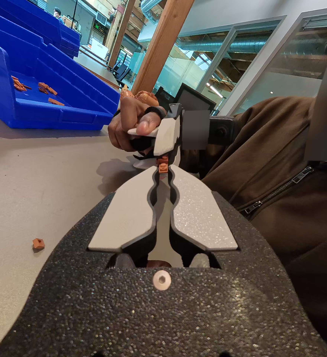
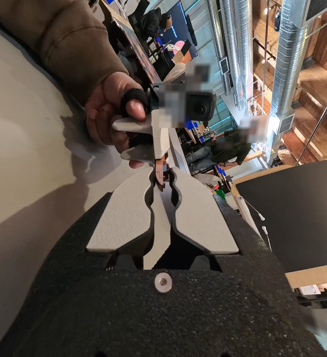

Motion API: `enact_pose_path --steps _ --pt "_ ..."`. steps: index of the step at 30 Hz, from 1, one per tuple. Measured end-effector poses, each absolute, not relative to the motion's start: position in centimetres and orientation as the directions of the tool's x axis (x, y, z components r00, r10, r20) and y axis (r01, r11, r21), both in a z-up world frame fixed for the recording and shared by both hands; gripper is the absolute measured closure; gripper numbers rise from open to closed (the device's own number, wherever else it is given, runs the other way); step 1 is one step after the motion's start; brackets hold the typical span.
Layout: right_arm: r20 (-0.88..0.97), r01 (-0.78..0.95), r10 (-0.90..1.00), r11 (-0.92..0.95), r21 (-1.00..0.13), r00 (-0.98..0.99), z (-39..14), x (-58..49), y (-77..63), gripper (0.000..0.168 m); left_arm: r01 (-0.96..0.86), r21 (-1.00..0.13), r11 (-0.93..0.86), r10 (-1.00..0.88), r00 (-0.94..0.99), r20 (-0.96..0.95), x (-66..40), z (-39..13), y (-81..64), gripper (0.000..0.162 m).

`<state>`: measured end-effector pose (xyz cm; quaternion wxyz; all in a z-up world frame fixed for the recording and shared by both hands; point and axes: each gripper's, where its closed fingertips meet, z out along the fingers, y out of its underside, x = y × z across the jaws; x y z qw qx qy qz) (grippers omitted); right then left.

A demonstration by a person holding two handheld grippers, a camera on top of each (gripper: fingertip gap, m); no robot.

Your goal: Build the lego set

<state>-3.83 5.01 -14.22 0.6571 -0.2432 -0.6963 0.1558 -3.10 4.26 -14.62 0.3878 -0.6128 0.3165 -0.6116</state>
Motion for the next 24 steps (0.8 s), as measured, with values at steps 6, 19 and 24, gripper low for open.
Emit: enact_pose_path --steps 6,19,24 --pt "0.827 0.164 0.561 0.82 -0.548 -0.044 -14.7 -3.6 5.2 0.156 0.059 -0.881 -0.47 -0.876 0.091 0.474 -2.9 -15.0 4.4 0.154" --pt "0.836 0.213 0.549 0.819 -0.533 -0.019 -15.0 -3.3 5.9 0.156 0.052 -0.891 -0.452 -0.878 0.15 0.454 -2.7 -15.3 5.0 0.154" --pt "0.874 0.316 0.483 0.823 -0.472 0.05 -15.0 -3.1 7.5 0.156 0.119 -0.85 -0.513 -0.802 0.286 0.524 -3.2 -15.8 6.4 0.134"
